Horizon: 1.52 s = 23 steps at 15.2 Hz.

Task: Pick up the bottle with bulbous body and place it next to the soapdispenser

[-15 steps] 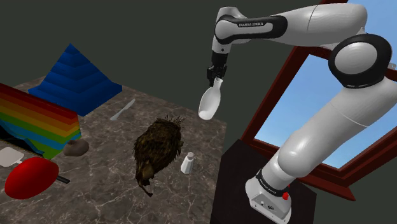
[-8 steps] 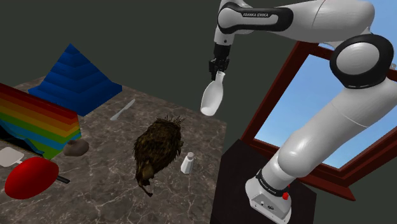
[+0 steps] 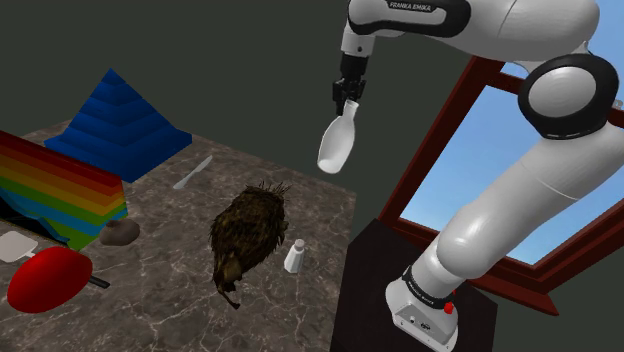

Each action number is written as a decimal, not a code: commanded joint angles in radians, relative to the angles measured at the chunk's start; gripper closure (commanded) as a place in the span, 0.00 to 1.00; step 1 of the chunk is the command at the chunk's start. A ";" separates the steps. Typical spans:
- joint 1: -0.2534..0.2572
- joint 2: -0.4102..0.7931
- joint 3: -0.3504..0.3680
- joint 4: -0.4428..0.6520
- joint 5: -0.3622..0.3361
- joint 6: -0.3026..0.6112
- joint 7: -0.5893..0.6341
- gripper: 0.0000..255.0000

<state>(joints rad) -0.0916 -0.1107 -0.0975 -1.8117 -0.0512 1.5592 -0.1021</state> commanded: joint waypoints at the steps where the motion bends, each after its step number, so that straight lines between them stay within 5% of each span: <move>1: 0.000 0.004 0.000 0.036 0.001 -0.031 -0.001 1.00; 23: -0.002 0.114 -0.002 0.474 0.008 -0.359 -0.021 1.00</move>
<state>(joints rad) -0.0918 -0.0010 -0.0982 -1.3575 -0.0435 1.2149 -0.1198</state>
